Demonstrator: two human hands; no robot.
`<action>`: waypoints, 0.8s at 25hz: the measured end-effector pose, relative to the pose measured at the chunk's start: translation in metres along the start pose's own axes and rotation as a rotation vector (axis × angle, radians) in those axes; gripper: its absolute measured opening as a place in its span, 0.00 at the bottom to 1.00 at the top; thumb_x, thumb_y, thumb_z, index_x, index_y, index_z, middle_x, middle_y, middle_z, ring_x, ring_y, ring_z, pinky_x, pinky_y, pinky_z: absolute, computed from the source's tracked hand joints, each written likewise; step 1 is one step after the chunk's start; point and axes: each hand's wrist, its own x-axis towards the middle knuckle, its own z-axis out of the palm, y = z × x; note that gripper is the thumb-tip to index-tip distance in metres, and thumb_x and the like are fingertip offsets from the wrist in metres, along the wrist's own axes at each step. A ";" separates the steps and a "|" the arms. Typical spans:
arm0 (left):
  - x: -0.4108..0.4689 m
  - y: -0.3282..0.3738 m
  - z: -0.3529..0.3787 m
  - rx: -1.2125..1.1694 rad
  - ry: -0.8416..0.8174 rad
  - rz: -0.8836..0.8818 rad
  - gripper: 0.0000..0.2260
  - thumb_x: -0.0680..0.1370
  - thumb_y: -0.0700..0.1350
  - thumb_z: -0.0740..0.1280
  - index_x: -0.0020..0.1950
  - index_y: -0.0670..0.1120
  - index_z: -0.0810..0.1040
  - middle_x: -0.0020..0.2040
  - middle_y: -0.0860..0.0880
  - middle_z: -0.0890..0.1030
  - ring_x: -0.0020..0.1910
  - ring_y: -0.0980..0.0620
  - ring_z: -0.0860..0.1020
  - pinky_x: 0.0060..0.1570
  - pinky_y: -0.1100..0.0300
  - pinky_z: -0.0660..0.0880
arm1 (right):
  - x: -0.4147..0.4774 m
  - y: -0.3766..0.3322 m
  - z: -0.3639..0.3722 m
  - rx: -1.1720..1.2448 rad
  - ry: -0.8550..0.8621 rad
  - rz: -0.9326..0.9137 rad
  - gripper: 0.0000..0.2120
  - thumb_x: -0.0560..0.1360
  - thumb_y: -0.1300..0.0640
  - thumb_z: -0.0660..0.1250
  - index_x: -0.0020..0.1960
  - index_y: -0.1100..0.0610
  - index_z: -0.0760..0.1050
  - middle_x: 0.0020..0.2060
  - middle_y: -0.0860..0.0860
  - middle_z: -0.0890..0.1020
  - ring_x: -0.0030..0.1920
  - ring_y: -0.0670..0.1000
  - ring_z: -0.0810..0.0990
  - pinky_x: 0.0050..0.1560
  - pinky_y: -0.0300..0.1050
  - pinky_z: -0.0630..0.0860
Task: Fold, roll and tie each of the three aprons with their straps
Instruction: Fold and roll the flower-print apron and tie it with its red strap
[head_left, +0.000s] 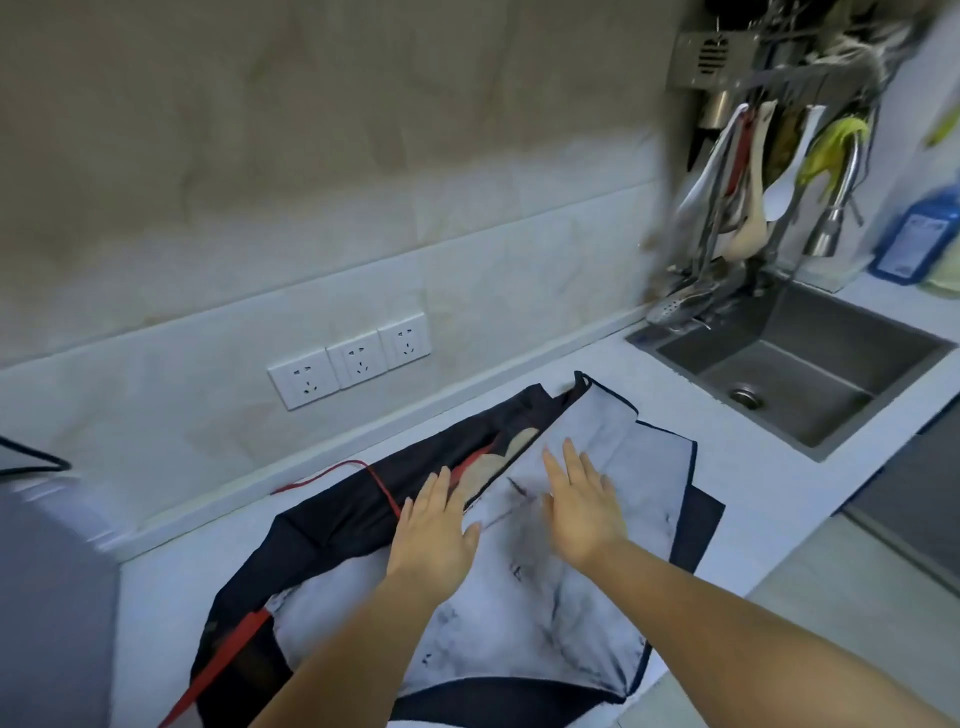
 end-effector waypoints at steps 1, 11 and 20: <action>0.000 0.001 0.006 0.007 -0.029 0.007 0.27 0.83 0.56 0.52 0.80 0.50 0.48 0.81 0.49 0.44 0.79 0.50 0.43 0.77 0.50 0.46 | -0.006 0.008 0.005 -0.005 -0.039 0.029 0.30 0.82 0.57 0.51 0.79 0.50 0.41 0.78 0.53 0.39 0.78 0.56 0.44 0.76 0.55 0.48; 0.026 0.016 0.031 -0.043 -0.102 -0.025 0.29 0.83 0.57 0.53 0.80 0.50 0.47 0.80 0.48 0.50 0.79 0.48 0.49 0.76 0.48 0.53 | 0.026 0.030 -0.002 0.100 -0.178 0.102 0.28 0.82 0.52 0.51 0.79 0.50 0.45 0.78 0.55 0.43 0.74 0.59 0.56 0.71 0.52 0.61; 0.122 0.062 0.086 -0.173 -0.014 -0.310 0.27 0.81 0.48 0.60 0.79 0.50 0.54 0.78 0.50 0.56 0.77 0.49 0.54 0.75 0.52 0.55 | 0.136 0.103 0.024 0.119 -0.365 -0.102 0.25 0.80 0.57 0.55 0.76 0.50 0.55 0.61 0.56 0.71 0.59 0.57 0.72 0.55 0.49 0.73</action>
